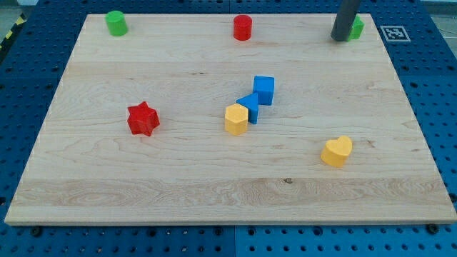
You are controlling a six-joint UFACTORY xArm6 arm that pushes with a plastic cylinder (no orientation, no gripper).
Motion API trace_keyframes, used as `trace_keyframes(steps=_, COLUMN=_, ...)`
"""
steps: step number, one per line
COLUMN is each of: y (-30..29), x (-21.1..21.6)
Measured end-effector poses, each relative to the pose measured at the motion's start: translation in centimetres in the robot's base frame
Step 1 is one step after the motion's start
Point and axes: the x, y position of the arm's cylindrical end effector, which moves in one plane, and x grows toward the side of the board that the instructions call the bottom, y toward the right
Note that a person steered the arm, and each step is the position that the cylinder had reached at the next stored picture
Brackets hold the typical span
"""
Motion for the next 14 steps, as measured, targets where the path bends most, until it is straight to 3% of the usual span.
trace_keyframes(steps=3, y=-0.1, x=-1.2)
trace_keyframes(steps=6, y=-1.6, x=3.5)
trace_keyframes(steps=9, y=-1.6, x=5.3)
trace_keyframes(steps=11, y=-1.7, x=11.9)
trace_keyframes(steps=14, y=-6.9, x=21.0)
